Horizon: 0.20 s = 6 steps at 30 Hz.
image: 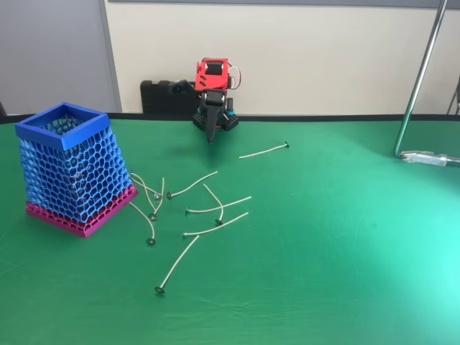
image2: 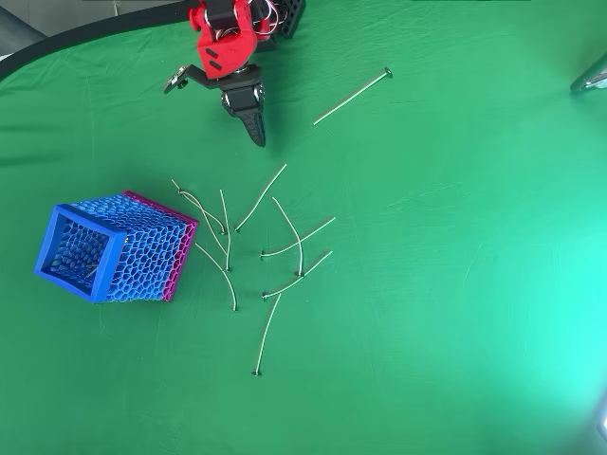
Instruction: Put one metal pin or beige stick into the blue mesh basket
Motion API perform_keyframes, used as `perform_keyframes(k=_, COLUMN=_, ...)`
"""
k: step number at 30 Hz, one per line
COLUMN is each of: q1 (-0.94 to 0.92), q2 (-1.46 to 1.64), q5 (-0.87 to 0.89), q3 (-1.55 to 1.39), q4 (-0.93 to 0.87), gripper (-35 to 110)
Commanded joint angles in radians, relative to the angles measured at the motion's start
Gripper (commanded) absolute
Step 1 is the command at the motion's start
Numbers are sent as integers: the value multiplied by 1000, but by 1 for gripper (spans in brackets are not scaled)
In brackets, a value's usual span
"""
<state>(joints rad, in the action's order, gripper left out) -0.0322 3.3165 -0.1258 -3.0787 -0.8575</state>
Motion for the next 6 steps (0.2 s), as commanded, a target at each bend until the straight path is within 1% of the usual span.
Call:
perform_keyframes(k=1, q1=2, q2=9, q5=8, q3=-5, q4=-6, gripper=1)
perform_keyframes(k=6, q1=2, q2=9, q5=8, q3=-5, q4=-6, gripper=1)
